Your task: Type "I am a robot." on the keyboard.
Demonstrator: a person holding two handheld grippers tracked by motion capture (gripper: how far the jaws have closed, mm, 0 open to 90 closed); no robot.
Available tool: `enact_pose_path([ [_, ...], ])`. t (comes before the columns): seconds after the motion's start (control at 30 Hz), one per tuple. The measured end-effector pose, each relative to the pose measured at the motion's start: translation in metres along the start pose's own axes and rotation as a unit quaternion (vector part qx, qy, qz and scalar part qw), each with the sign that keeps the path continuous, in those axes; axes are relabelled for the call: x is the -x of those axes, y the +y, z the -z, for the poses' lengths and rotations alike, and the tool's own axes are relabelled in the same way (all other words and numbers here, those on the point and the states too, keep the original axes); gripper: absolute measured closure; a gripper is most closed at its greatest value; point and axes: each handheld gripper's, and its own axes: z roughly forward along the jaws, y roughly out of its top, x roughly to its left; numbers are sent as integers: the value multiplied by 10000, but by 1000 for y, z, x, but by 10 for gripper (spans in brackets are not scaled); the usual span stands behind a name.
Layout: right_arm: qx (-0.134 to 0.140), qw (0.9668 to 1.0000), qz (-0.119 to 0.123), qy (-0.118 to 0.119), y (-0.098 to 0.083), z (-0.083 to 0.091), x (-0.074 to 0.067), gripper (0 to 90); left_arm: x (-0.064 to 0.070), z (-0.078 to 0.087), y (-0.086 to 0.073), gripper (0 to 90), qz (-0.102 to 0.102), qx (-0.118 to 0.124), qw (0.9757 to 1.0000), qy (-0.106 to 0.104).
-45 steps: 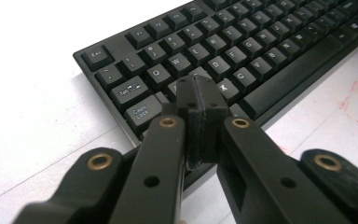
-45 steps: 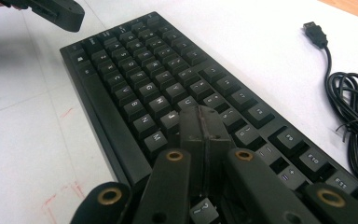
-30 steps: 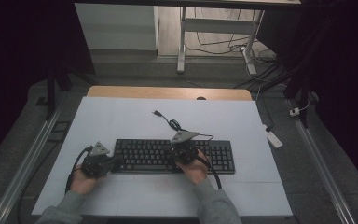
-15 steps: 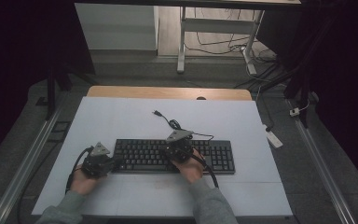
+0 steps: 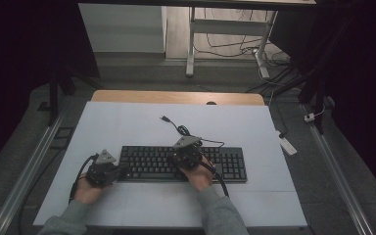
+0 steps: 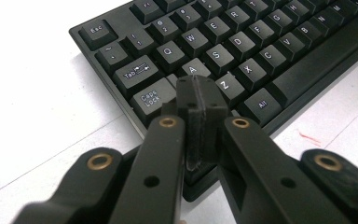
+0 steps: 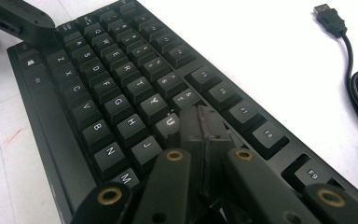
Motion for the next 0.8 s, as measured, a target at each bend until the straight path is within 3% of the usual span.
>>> enact_pose_path([
  [0.8,-82,9999,50,-66,0,-3,-2,897,1,-2,0,891,-3,-27,10000,-13],
])
